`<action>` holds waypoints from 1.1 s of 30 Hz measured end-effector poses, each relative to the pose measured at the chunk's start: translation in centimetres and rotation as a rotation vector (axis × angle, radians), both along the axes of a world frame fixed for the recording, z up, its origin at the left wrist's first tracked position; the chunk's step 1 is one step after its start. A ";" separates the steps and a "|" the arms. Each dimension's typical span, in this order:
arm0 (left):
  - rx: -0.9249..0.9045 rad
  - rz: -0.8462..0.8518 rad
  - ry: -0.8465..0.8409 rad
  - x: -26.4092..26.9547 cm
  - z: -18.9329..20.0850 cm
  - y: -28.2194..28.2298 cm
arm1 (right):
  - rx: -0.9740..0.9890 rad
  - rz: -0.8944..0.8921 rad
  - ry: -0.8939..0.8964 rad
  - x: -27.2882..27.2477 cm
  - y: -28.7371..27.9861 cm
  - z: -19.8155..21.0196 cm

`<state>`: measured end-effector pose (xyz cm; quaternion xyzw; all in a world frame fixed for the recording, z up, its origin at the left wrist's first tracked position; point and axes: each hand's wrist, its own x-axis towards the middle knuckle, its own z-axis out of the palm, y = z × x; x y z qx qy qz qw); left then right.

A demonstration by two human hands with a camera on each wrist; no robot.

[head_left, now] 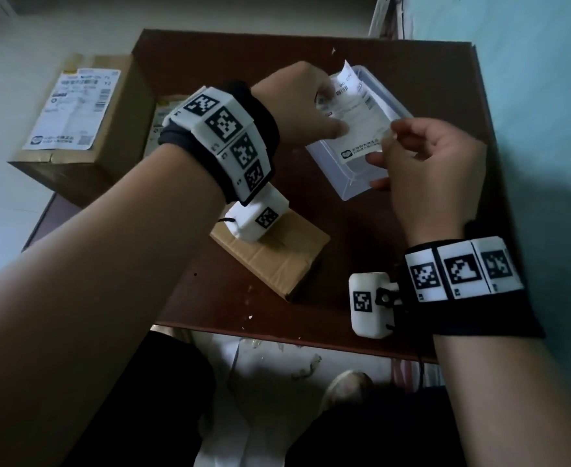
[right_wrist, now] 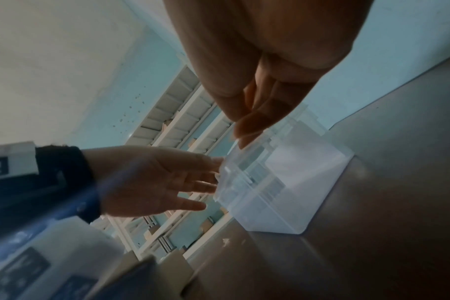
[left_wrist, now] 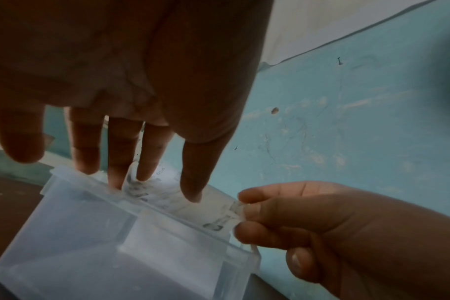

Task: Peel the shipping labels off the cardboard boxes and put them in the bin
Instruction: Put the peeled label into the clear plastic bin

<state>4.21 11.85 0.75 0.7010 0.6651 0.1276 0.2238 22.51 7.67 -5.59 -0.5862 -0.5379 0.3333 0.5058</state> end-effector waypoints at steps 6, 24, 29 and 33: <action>-0.109 -0.063 0.063 0.9 -0.2 0.2 | 0.083 -0.069 -0.206 0.6 0.4 -0.6; -0.185 -0.059 0.263 -0.1 -1.6 1.1 | 0.065 0.016 -0.597 0.5 -0.1 -0.9; -0.214 -0.052 0.269 -0.3 -1.7 1.2 | 0.066 0.020 -0.648 0.4 0.5 -1.7; -0.249 -0.080 0.267 -0.5 -1.5 1.1 | 0.092 0.063 -0.643 0.7 0.8 -2.2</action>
